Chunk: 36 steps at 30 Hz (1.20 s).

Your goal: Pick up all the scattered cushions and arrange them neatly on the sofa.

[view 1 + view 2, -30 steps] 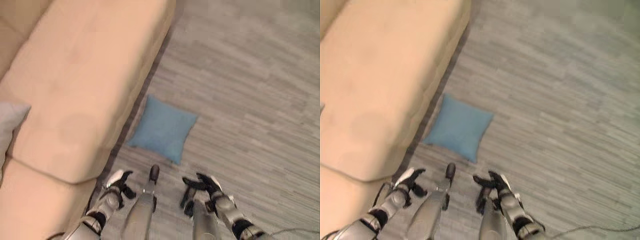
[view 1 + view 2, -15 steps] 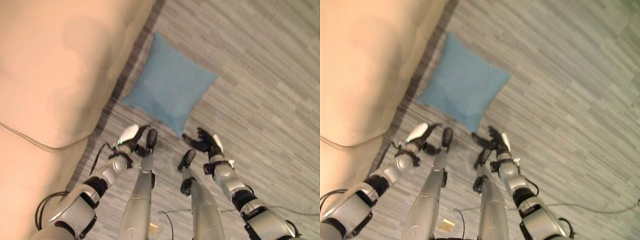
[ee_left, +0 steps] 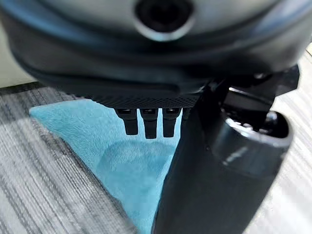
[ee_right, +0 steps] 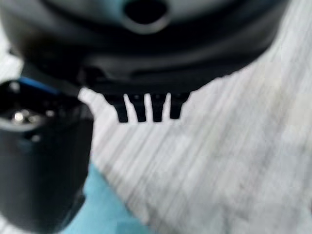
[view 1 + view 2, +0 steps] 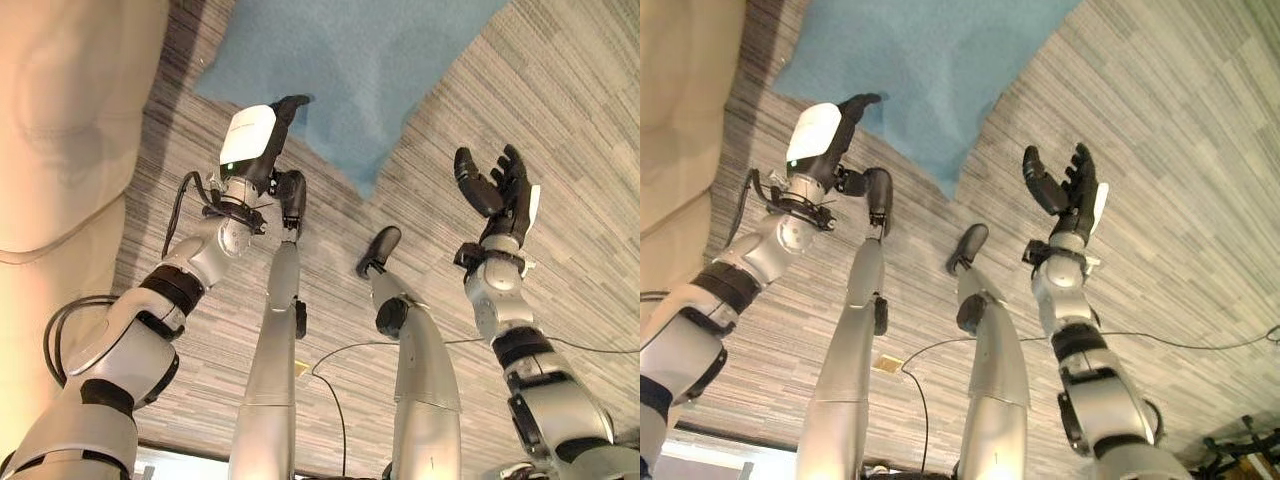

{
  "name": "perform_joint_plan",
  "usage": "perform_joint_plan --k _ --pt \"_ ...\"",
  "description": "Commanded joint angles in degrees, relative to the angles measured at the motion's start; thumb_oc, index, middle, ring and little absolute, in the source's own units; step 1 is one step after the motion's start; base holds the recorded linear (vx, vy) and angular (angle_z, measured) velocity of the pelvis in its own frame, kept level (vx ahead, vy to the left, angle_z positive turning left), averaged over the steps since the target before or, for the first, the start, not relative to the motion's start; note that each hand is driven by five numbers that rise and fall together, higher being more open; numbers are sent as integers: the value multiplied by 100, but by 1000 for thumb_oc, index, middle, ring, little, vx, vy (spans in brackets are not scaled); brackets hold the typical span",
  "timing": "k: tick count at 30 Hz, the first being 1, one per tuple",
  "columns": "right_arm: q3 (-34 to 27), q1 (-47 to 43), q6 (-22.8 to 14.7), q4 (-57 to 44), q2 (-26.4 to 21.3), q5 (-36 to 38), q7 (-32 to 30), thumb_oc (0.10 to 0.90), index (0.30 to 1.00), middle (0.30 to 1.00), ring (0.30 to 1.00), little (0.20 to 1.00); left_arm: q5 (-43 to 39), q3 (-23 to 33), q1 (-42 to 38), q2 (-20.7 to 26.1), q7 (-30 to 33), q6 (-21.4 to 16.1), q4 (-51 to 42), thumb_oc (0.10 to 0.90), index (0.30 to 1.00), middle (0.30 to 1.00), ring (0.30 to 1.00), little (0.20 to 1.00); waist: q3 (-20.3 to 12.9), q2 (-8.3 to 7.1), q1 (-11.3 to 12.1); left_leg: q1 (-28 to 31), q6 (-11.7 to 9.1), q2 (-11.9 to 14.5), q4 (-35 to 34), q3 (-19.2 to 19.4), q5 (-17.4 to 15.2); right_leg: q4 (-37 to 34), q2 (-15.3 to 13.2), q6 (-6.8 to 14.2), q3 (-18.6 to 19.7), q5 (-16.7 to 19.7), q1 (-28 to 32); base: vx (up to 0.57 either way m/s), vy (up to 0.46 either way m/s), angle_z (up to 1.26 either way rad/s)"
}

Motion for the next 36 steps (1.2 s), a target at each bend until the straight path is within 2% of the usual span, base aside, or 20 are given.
perform_joint_plan --k 1,6,10,14,15,17,20,24,29,36 --pt "-147 198 -368 -287 -540 299 -196 800 900 900 900 900 -149 44 -509 -91 370 -247 -108 800 900 900 900 900 -113 81 63 -463 -363 429 1526 331 -1776 -431 -465 756 527 391 -127 43 82 -2" --pt "-219 444 -547 -506 -430 746 109 800 900 900 900 900 -325 6 -1061 -95 519 -139 167 800 900 900 900 900 -113 8 -82 -1069 -315 348 1900 319 -1849 -175 -546 814 760 440 -720 42 93 2" --pt "-134 217 -553 -460 -365 887 187 800 900 900 900 900 -709 120 -1506 24 589 -147 363 800 900 900 900 900 -113 -32 -126 -1482 -292 303 1988 334 -1860 -162 -568 839 952 479 -1136 46 103 2" --pt "46 -112 -467 -207 -335 906 174 800 900 900 900 900 -983 185 -1713 -44 663 -132 544 800 900 900 900 900 -115 -50 -99 -1795 -273 278 2182 299 -1882 60 -604 844 1064 416 -1459 62 72 0" --pt "286 -394 -338 -87 -231 766 212 800 900 900 900 900 -917 169 -1949 -99 824 6 625 800 900 900 900 900 -116 -43 -30 -2076 -244 227 2414 278 -1933 314 -666 838 1156 356 -1747 74 69 3" --pt "380 -626 -344 -117 -136 839 247 800 900 900 900 900 -838 192 -2208 -80 1099 96 540 800 900 900 900 900 -116 -75 13 -2116 -243 186 2441 283 -1954 450 -704 820 1243 279 -1836 84 58 6" --pt "281 -531 -450 -286 -3 899 171 800 900 900 900 900 -834 439 -2176 12 1639 32 71 800 900 900 900 900 -114 -95 72 -2118 -235 144 2487 257 -1992 562 -733 794 1249 207 -1854 41 19 3" --pt "104 -286 -580 -642 74 839 48 800 900 900 900 900 -814 661 -2059 324 1990 -61 -699 800 900 900 900 900 -115 -70 109 -2117 -235 132 2491 217 -2017 567 -728 775 1218 161 -1860 27 22 2" --pt "-99 154 -610 -957 34 753 29 800 900 900 900 900 -586 929 -1696 726 2172 34 -1587 800 900 900 900 900 -115 9 221 -2116 -249 101 2570 171 -2035 575 -715 760 1187 138 -1791 2 20 0" --pt "29 684 -462 -1296 -61 585 191 800 900 900 900 900 -473 1239 -1377 1087 2268 396 -1536 800 900 900 900 900 -114 21 269 -2118 -267 98 2548 85 -2030 616 -695 769 1155 140 -1789 0 0 0"
